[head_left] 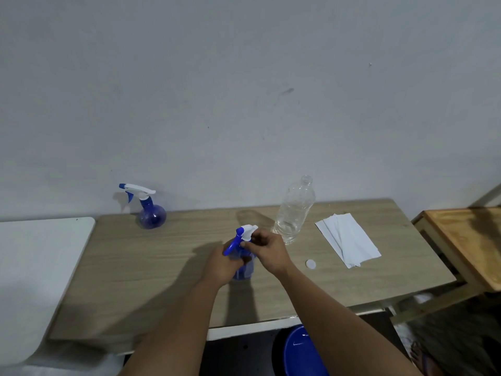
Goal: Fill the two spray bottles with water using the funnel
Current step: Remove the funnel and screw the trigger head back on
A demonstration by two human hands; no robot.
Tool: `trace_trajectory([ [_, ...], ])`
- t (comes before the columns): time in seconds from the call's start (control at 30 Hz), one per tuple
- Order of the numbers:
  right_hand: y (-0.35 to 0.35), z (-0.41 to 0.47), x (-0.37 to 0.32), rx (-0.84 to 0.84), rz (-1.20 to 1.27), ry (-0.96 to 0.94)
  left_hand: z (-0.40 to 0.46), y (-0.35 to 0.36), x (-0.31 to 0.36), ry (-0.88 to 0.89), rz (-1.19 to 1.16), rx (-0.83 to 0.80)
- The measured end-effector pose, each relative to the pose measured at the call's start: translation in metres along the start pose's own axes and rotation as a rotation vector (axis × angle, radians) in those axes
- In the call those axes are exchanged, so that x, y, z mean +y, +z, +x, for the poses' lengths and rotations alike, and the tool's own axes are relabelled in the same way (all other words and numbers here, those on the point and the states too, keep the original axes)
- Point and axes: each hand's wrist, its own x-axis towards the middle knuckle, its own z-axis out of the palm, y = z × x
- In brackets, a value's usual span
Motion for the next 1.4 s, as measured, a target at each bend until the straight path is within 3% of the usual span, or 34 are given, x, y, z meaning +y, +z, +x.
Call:
trace_trajectory([
  [0.3, -0.001, 0.003, 0.005, -0.014, 0.015, 0.005, -0.001, 0.000, -0.004, 0.001, -0.046, -0.002],
  [0.63, 0.023, -0.005, 0.022, 0.235, -0.020, 0.005, -0.006, 0.008, -0.007, -0.183, -0.176, 0.092],
  [0.9, 0.010, -0.006, 0.020, 0.065, -0.015, -0.084, -0.004, 0.003, -0.005, -0.208, -0.135, 0.039],
  [1.1, 0.021, -0.007, 0.019, 0.202, -0.039, 0.013, -0.009, 0.002, 0.003, -0.211, -0.128, 0.041],
  [1.27, 0.018, -0.010, 0.018, 0.114, 0.015, -0.044, -0.009, 0.002, 0.003, -0.190, -0.099, 0.031],
  [1.4, 0.023, -0.006, 0.017, 0.198, -0.043, 0.050, -0.011, 0.003, 0.004, -0.190, -0.085, 0.033],
])
